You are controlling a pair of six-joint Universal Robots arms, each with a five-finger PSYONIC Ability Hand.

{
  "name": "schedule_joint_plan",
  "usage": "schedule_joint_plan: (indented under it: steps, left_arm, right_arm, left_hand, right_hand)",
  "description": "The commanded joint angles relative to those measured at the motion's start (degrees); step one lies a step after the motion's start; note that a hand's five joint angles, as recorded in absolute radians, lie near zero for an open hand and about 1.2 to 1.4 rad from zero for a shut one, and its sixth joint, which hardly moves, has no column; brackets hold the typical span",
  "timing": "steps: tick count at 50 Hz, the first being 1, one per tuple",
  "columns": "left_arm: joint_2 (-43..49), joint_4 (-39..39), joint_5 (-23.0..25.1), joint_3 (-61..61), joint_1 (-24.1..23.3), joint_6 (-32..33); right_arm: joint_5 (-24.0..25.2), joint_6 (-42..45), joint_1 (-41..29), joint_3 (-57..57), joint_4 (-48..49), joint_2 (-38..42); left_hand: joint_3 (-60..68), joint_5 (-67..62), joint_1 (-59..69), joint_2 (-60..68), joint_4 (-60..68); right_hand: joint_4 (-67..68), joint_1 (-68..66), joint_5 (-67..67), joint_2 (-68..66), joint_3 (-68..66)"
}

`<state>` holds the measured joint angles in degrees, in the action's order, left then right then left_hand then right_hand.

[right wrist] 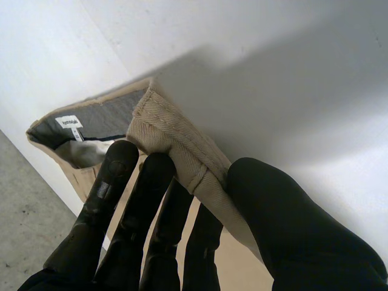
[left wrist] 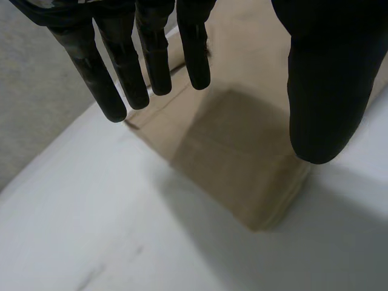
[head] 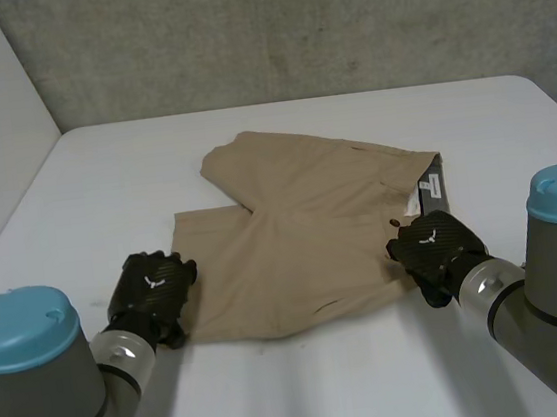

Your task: Fold the shorts.

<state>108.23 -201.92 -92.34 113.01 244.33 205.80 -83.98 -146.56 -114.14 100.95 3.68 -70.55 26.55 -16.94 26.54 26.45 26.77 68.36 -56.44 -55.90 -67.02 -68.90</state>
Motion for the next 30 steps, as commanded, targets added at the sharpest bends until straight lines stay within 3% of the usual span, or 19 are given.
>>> schedule_joint_plan:
  steps: [1, 17, 30]
  left_arm:
    - [0.1, 2.3, 6.0, 0.0, 3.9, -0.8]
    - [2.3, 2.2, 6.7, -0.7, 5.6, -0.8]
    - [-1.5, 7.1, 7.4, 0.8, 5.5, -2.6]
  right_arm:
    - [0.3, 0.0, 0.1, 0.0, 0.0, 0.8]
    - [0.3, 0.0, 0.6, -0.2, 0.1, 0.9]
    - [0.3, 0.0, 1.2, -0.1, 0.1, 0.9]
  left_hand:
    - [5.9, -5.5, 5.9, 6.0, 5.6]
    - [20.2, -19.8, 20.2, 20.2, 19.9]
    - [20.7, -20.3, 20.7, 20.8, 20.5]
  right_hand:
    - [11.6, -23.6, -14.1, -13.0, -11.1]
    - [11.6, -23.6, -14.1, -13.0, -11.1]
    - [11.6, -23.6, -14.1, -13.0, -11.1]
